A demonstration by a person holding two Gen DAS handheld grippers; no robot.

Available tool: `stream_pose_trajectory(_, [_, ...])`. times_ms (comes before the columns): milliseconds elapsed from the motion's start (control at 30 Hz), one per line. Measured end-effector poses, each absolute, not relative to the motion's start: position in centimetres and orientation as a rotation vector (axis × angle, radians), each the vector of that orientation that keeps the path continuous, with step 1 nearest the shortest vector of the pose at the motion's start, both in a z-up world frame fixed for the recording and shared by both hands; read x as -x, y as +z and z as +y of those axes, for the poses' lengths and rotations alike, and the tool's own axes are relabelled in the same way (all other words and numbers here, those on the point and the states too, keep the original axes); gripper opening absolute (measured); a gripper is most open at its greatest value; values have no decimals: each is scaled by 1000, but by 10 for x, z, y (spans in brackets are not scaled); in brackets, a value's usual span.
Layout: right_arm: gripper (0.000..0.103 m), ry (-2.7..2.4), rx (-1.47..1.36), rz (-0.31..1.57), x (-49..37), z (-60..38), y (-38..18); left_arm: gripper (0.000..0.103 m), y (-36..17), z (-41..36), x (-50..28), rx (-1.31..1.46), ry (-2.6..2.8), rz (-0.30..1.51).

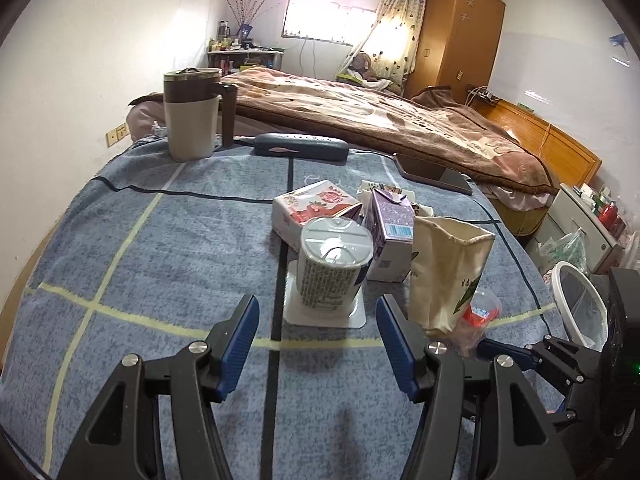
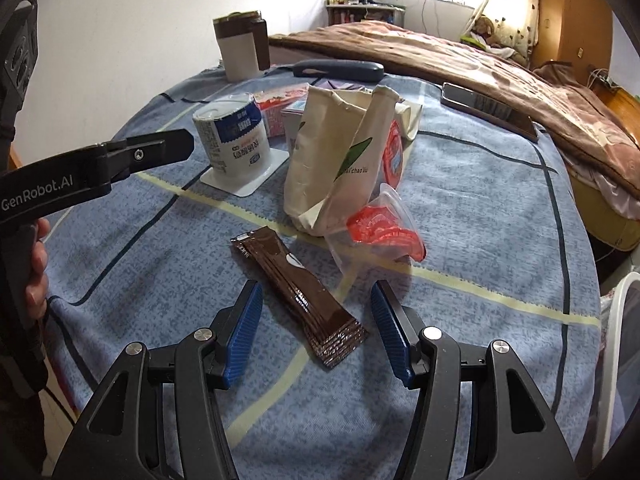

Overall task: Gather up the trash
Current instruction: 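Move the right gripper to the chocolate bar while the left approaches the white lidded cup, then grasp the brown chocolate bar with the right gripper while the left grasps the white lidded cup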

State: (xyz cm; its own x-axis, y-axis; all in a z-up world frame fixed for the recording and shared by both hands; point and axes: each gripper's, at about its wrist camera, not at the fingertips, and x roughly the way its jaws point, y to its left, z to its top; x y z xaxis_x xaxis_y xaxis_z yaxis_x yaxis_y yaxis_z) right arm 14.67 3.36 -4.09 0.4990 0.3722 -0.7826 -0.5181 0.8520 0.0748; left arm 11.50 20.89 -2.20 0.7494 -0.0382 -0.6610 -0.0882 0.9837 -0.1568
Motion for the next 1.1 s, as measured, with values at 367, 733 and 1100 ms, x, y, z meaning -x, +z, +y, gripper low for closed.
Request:
stream_pose_trajectory(367, [50, 504, 202, 903, -145, 39, -41, 64, -28, 203, -139, 163, 0, 744])
stream_pose_trajectory(733, [35, 493, 139, 903, -147, 29, -41, 64, -36, 202, -159, 171, 3, 757])
stream_pose_trajectory(1100, [24, 480, 98, 899, -148, 25, -41, 51, -38, 201, -162, 169, 13, 756])
